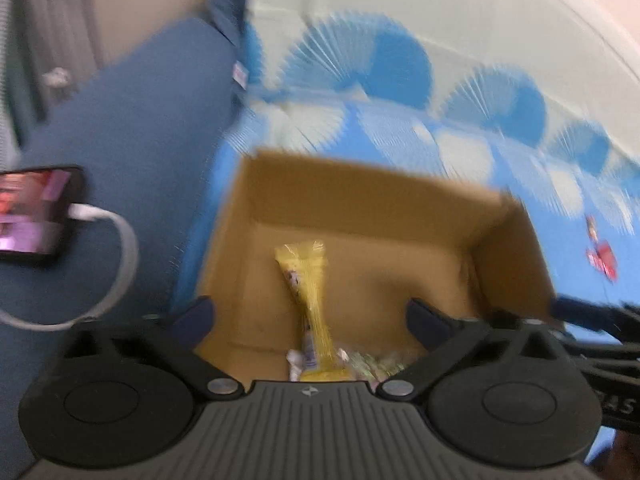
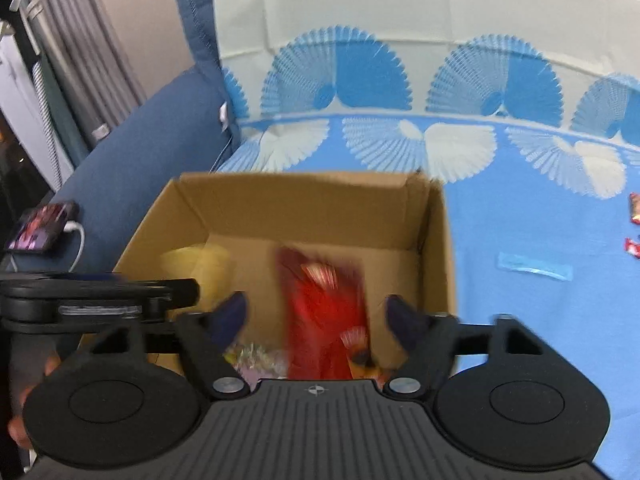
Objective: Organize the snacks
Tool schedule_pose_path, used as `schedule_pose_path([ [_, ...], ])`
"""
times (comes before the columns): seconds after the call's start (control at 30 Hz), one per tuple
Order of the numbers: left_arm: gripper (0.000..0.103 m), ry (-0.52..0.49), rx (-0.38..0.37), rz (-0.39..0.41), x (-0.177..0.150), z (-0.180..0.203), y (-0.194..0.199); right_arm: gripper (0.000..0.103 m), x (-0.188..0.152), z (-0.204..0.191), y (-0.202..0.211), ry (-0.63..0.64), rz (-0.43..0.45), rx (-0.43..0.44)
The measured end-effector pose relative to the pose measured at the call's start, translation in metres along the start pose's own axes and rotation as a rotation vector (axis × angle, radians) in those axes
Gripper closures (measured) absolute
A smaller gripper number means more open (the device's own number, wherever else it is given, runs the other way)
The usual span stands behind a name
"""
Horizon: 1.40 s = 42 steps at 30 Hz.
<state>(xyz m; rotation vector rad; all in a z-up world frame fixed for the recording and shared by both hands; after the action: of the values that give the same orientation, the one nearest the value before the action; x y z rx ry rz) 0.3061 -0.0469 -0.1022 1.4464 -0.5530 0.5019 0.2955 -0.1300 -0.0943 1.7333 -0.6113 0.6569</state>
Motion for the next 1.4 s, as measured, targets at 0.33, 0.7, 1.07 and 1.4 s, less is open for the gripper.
schedule_pose_path([
  [0.33, 0.0, 0.028, -0.012, -0.092, -0.081, -0.01, 0.069, 0.009, -0.066, -0.006, 0.064, 0.036, -0.113, -0.009],
  [0.7, 0.0, 0.072, 0.026, -0.083, -0.148, -0.006, 0.143, 0.0, -0.109, -0.038, 0.147, 0.186, 0.025, -0.071],
  [1.07, 0.0, 0.03, 0.034, -0.004, -0.16, 0.012, 0.184, 0.0, -0.133, -0.035, 0.193, 0.16, 0.088, -0.068],
  [1.4, 0.0, 0.006, 0.051, 0.017, -0.17, 0.017, 0.204, 0.0, -0.145, -0.036, 0.215, 0.158, 0.126, -0.054],
])
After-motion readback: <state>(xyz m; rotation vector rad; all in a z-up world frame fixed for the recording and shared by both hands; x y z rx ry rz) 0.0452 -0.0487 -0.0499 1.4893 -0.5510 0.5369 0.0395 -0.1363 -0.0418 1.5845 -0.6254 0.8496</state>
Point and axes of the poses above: each gripper's, at about its wrist camera, not at the fingertips, and y roughly against the way its jaws point, z to its right, x to its top, the point moved 8 cm from there along -y, roughly the way its jaws point, and after that the axes turned 1 degree about z, right-handed, at the moved point
